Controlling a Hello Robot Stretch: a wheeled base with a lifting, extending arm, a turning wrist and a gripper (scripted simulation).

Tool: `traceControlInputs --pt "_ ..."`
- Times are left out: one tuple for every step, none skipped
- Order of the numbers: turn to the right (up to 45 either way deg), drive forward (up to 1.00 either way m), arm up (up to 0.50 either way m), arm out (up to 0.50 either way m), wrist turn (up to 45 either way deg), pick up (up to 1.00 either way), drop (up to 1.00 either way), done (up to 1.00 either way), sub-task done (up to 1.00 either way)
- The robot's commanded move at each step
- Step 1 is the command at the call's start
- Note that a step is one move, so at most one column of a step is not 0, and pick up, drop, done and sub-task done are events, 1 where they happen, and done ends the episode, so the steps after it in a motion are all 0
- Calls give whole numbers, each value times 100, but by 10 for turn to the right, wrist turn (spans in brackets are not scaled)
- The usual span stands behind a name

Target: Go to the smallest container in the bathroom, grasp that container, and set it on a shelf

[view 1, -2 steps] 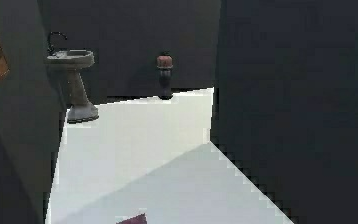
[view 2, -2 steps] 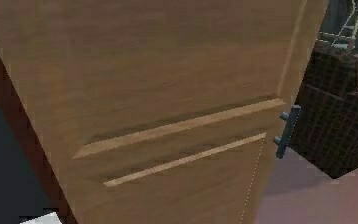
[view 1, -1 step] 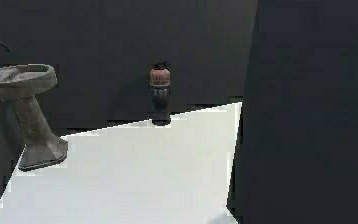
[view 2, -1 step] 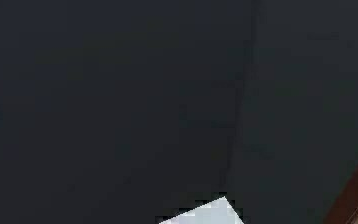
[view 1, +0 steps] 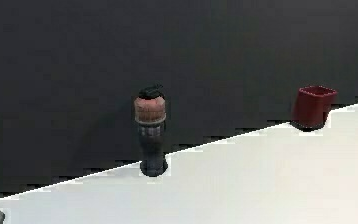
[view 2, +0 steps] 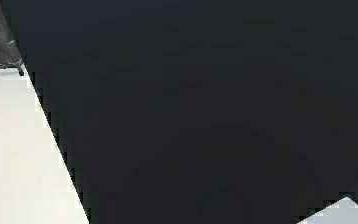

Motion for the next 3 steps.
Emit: traceControlInputs --pt "0 20 0 0 0 0 0 0 0" --pt "180 0 0 0 0 0 0 0 0" --pt "0 30 0 0 0 0 0 0 0"
